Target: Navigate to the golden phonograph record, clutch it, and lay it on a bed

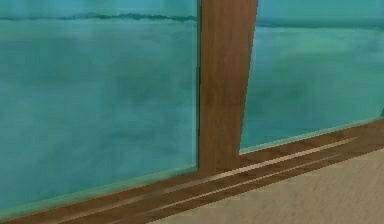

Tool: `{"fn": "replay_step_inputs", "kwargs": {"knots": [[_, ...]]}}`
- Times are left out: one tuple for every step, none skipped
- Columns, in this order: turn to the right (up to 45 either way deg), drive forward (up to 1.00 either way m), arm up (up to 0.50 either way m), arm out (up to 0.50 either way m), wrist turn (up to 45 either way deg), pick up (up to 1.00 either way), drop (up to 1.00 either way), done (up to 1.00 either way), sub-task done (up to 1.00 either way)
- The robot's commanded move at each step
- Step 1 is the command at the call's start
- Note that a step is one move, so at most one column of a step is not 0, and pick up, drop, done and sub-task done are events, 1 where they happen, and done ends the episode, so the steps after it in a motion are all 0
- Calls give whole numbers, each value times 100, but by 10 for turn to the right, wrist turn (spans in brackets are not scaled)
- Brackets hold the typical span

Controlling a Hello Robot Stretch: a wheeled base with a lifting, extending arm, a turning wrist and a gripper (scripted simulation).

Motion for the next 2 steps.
{"fn": "replay_step_inputs", "kwargs": {"knots": [[0, 0, 0, 0, 0, 100, 0, 0, 0], [0, 0, 10, 0, 0, 0, 0, 0, 0]]}}
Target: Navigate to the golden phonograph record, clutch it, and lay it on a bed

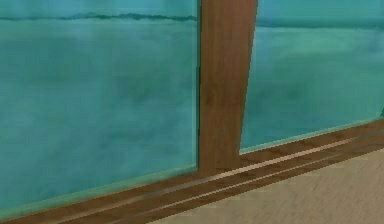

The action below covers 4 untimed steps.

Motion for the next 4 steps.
{"fn": "replay_step_inputs", "kwargs": {"knots": [[0, 0, 24, 0, 0, 0, 0, 0, 0], [0, 0, 0, 0, -450, 0, 0, 0, 0], [0, 0, 0, 0, -450, 0, 0, 0, 0], [0, 0, 0, 0, -360, 0, 0, 0, 0]]}}
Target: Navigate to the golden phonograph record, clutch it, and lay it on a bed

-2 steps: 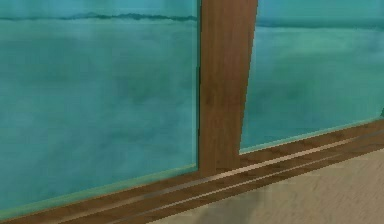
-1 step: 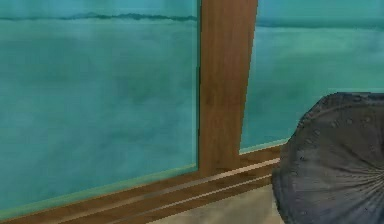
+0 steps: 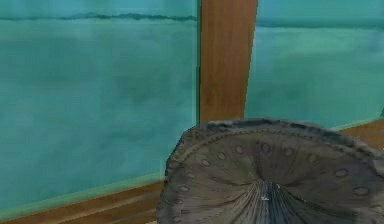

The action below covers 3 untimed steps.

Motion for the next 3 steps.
{"fn": "replay_step_inputs", "kwargs": {"knots": [[0, 0, 0, -10, 0, 0, 0, 0, 0], [0, 0, 0, 0, -450, 0, 0, 0, 0], [0, 0, 0, 0, -60, 0, 0, 0, 0]]}}
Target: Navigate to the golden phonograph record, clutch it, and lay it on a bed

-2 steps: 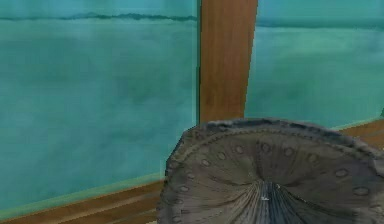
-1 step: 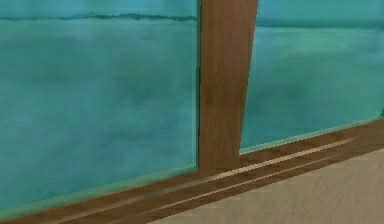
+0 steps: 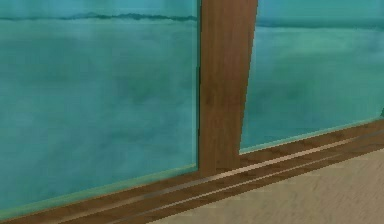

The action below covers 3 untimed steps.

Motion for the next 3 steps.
{"fn": "replay_step_inputs", "kwargs": {"knots": [[0, 0, -50, 0, 0, 0, 0, 0, 0], [0, 0, -50, 0, 0, 0, 0, 0, 0], [450, 0, 0, 0, 0, 0, 0, 0, 0]]}}
